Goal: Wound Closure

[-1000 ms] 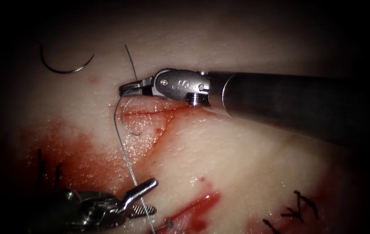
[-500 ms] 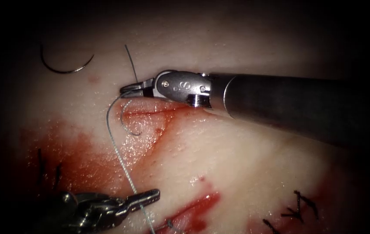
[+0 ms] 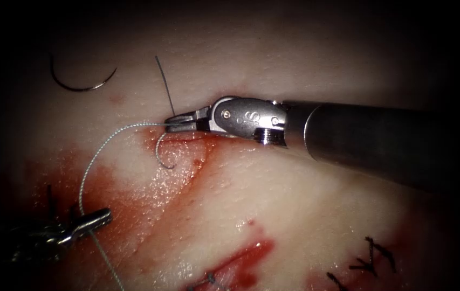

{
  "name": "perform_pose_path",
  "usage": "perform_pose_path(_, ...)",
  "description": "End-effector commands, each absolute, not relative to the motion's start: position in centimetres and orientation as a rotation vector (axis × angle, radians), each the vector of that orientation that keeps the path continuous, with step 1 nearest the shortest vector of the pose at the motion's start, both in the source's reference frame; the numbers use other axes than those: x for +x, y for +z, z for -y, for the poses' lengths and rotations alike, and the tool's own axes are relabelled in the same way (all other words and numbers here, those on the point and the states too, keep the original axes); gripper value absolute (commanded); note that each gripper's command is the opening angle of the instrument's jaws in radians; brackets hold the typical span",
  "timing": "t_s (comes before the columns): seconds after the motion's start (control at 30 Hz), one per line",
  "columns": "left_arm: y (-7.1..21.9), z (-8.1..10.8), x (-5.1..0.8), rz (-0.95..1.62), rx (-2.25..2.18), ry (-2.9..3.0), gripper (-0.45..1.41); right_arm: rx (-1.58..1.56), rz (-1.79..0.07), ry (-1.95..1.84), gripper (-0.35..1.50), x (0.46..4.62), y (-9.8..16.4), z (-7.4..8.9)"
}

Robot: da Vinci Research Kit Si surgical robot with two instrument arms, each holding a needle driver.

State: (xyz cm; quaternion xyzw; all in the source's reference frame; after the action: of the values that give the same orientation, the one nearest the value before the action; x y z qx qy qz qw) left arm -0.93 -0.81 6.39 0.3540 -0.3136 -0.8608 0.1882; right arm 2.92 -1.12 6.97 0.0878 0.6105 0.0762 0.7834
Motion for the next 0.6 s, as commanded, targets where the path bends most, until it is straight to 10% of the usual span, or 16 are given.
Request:
perform_pose_path(0.03,6.44,0.72,-0.92,0.9,0.988,-2.431,-0.45,0.193,-1.323,0.167,-0.35,2.96,6.9,1.1)
perform_pose_path(0.6,6.69,0.35,-0.63,0.942,0.925,-2.476,-0.45,0.239,-1.325,0.198,-0.35,2.77,6.32,1.15)
